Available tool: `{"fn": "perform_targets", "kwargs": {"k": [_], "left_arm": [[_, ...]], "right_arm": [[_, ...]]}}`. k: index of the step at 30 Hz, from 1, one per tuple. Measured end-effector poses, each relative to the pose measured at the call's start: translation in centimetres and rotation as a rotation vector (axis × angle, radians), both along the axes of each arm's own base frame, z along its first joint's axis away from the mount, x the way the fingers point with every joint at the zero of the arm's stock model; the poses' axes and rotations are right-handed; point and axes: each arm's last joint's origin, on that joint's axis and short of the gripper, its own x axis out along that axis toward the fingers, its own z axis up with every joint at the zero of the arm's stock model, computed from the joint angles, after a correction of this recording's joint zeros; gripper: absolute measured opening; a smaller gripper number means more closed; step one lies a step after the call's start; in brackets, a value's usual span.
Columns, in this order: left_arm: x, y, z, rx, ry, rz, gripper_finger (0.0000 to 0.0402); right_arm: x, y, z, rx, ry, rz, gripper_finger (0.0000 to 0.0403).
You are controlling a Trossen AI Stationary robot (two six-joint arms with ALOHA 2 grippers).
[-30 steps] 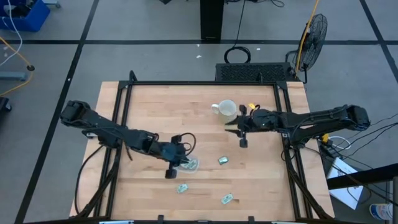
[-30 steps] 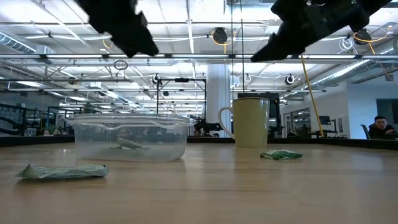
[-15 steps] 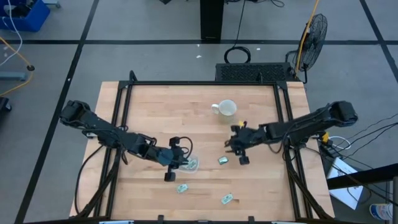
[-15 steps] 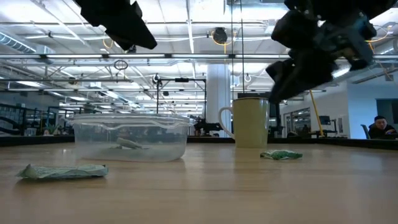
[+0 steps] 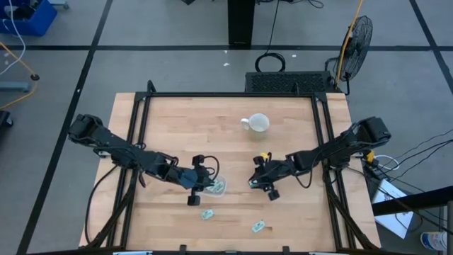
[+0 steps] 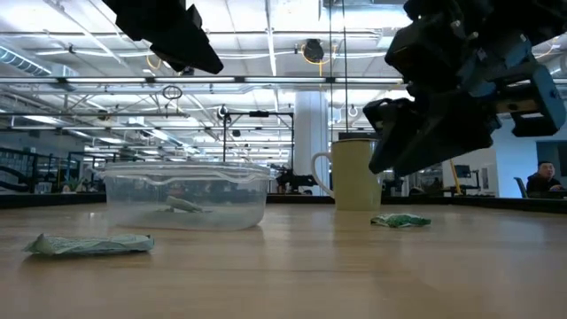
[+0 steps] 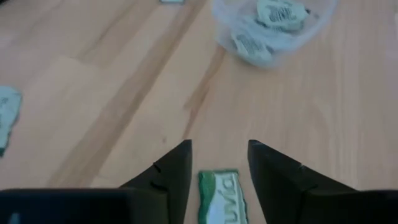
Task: Pick and place Stevia / Truvia into bins
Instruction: Put the green stevia packet into the transparent bin
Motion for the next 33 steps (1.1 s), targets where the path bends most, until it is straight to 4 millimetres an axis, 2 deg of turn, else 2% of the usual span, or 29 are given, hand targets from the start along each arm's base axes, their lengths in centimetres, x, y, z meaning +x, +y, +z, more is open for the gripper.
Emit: {"fn": "perform_targets", "kwargs": {"k": [5, 8, 12, 16, 23, 30, 33], "left_arm": [[0.0, -0.1, 0.0, -0.020, 0.003, 0.016, 0.0047], [0.0, -0.1, 0.0, -0.020, 0.004, 0.015, 0.0047], [-0.1, 0.0, -0.1, -0.013, 0.010, 0.012, 0.0047], [-0.1, 0.0, -0.1, -0.008, 0.011, 0.008, 0.0047], [-0.1, 0.1, -0.1, 0.024, 0.007, 0.000, 0.0047], [-0.1, 0.1, -0.1, 0.030, 0.005, 0.004, 0.0047], [-0.1, 0.1, -0.1, 0.030, 0.005, 0.004, 0.0047]], "right_arm": [[-0.2, 0.2, -0.3, 0.006, -0.009, 0.005, 0.0179], [-1.2, -0.1, -1.4, 0.035, -0.029, -0.011, 0.0186], [-3.0, -0.6, -2.5, 0.091, -0.177, -0.018, 0.0184], [-4.6, -1.2, -2.5, 0.144, -0.339, -0.022, 0.0180], [-4.5, -1.3, -3.0, 0.150, -0.263, -0.056, 0.0179], [-3.7, -1.5, -2.3, 0.148, -0.293, -0.061, 0.0179], [-3.5, -1.4, -2.8, 0.147, -0.292, -0.060, 0.0179]]}}
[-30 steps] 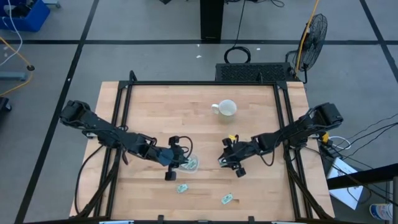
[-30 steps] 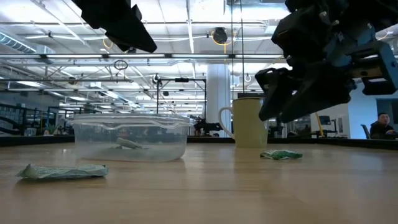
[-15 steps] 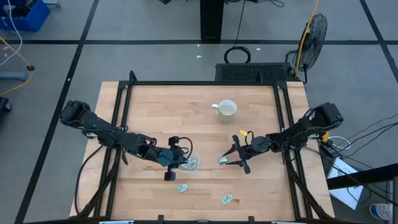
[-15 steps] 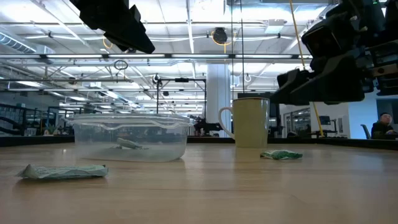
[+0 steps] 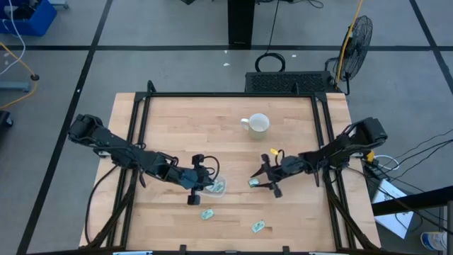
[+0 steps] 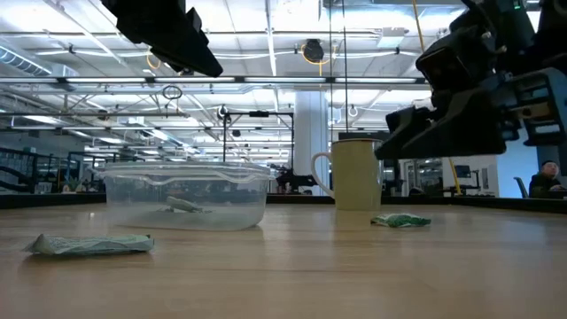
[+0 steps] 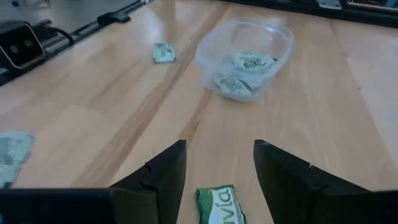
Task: Pick and place Stevia / Truvia into bins
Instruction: Put the green stevia packet into the transparent bin
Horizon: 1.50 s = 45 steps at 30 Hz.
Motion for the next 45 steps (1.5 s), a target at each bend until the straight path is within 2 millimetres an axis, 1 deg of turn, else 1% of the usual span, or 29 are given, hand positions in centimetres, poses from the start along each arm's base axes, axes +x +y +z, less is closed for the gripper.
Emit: {"fn": "perform_targets", "kwargs": {"k": [4, 8, 11, 15, 23, 28, 35, 41, 45], "left_arm": [[0.0, 0.0, 0.0, 0.000, 0.000, 0.000, 0.0047], [0.0, 0.0, 0.0, -0.006, 0.001, 0.005, 0.0047], [0.0, 0.0, 0.0, -0.009, 0.002, 0.007, 0.0047], [0.0, 0.0, 0.0, 0.004, 0.001, -0.004, 0.0047], [0.0, 0.0, 0.0, 0.015, 0.002, -0.013, 0.0047], [0.0, 0.0, -0.1, 0.005, 0.007, -0.004, 0.0047], [-0.1, -0.1, -0.1, -0.009, 0.012, 0.002, 0.0047], [-0.2, -0.1, -0.1, -0.011, 0.021, -0.003, 0.0047], [-0.2, -0.1, -0.1, 0.000, 0.020, -0.012, 0.0047]], "right_arm": [[0.5, 0.1, -1.2, -0.010, -0.005, 0.004, 0.0178], [0.8, 0.1, -1.3, -0.011, -0.037, 0.003, 0.0178], [0.8, -0.1, -2.0, 0.036, 0.012, -0.024, 0.0178], [0.8, -0.1, -3.3, 0.021, 0.067, -0.025, 0.0178], [2.7, 0.3, -5.2, -0.023, 0.118, -0.013, 0.0178], [2.7, -0.3, -6.3, -0.003, 0.154, -0.039, 0.0178], [2.1, -0.5, -6.5, 0.009, 0.156, -0.011, 0.0167], [2.1, -0.5, -6.5, 0.013, 0.157, -0.014, 0.0153], [2.1, -0.5, -6.5, 0.012, 0.152, -0.015, 0.0136]]}}
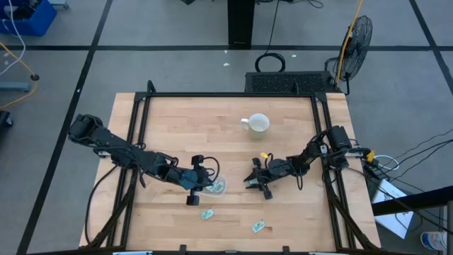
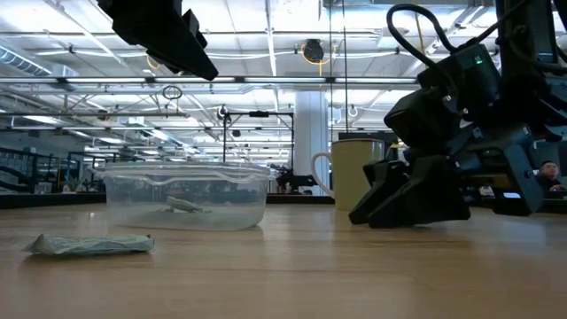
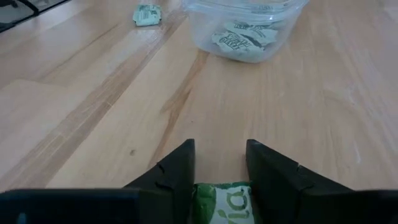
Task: Pick and place Stevia / Truvia into bins
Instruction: Put the green stevia packet into the transparent bin
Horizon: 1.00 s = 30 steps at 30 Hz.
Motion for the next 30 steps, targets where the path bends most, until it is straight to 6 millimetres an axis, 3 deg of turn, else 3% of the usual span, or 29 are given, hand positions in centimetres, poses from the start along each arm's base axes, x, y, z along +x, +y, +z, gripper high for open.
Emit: {"fn": "perform_targets", "kwargs": {"k": [10, 13, 17, 23, 27, 30], "left_arm": [[0.0, 0.0, 0.0, 0.013, -0.002, -0.012, 0.0047], [0.0, 0.1, 0.0, 0.013, -0.003, -0.009, 0.0047], [0.1, 0.1, 0.0, 0.021, -0.010, -0.017, 0.0047], [0.1, 0.1, 0.1, 0.040, -0.016, -0.022, 0.0047], [0.1, 0.2, 0.0, -0.004, -0.010, 0.028, 0.0047], [-0.4, 0.3, -0.2, 0.056, 0.026, 0.082, 0.0047]], "right_arm": [[0.5, 0.1, 1.0, 0.050, -0.112, -0.010, 0.0057], [1.6, 0.3, 2.4, 0.050, -0.222, 0.002, 0.0042], [3.9, 0.8, 4.9, -0.010, -0.332, 0.040, 0.0035], [9.5, 2.1, 9.2, -0.085, -0.359, 0.199, 0.0034], [12.3, 2.6, 10.7, -0.128, -0.305, 0.221, 0.0034], [13.6, 2.9, 10.7, -0.129, -0.298, 0.224, 0.0034]]}}
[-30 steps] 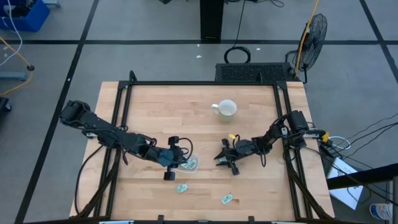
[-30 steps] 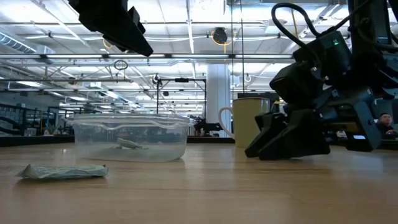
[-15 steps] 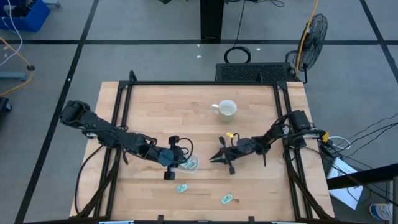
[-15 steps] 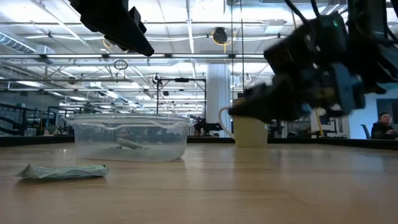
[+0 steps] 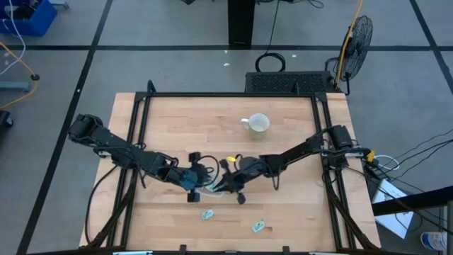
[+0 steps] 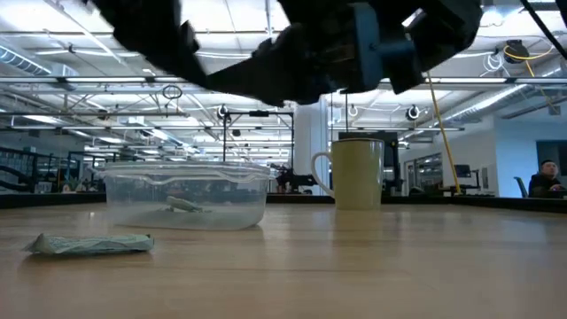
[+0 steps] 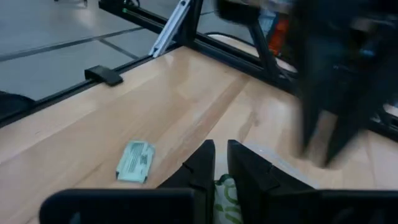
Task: Pick and place Stevia / Truvia into bins
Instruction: Put the green stevia packet into the transparent bin, then put the light green stevia packet into the transparent bin
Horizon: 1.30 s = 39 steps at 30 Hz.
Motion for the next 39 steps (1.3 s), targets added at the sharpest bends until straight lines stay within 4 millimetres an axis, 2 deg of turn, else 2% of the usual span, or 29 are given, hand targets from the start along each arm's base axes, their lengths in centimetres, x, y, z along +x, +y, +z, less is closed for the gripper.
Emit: {"fn": "perform_targets", "kwargs": {"k": [4, 7, 10, 14, 19, 26, 31, 35, 39], "left_arm": [[-1.9, 1.0, -0.4, 0.148, 0.126, 0.128, 0.0047], [-3.0, 1.9, -0.4, 0.197, 0.172, 0.271, 0.0047], [-3.1, 2.4, -0.4, 0.177, 0.167, 0.347, 0.0047], [-3.0, 2.6, -0.4, 0.130, 0.172, 0.365, 0.0047], [-3.0, 2.5, -0.4, 0.125, 0.172, 0.363, 0.0047], [-3.0, 2.5, -0.4, 0.105, 0.162, 0.380, 0.0047], [-2.9, 2.2, -0.4, 0.048, 0.150, 0.394, 0.0047], [-2.5, 1.1, -0.1, -0.048, 0.119, 0.324, 0.0047], [-2.2, -0.9, 0.5, -0.138, 0.038, 0.220, 0.0047]], "right_arm": [[1.2, 0.3, -1.3, -0.011, 0.018, 0.004, 0.0034], [2.4, -0.1, -2.2, -0.010, 0.013, -0.010, 0.0034], [3.7, -0.8, -3.3, 0.001, 0.034, -0.039, 0.0034], [4.7, -1.5, -4.0, 0.061, 0.067, -0.081, 0.0036], [4.6, -2.0, -4.3, 0.055, 0.112, -0.091, 0.0062], [4.3, -1.1, -2.7, 0.026, 0.087, -0.055, 0.0113], [3.5, -0.2, -0.9, -0.017, 0.105, -0.020, 0.0131], [2.4, -0.1, 1.4, -0.058, 0.153, -0.004, 0.0132], [0.9, -0.5, 3.6, -0.044, 0.239, -0.021, 0.0125]]}}
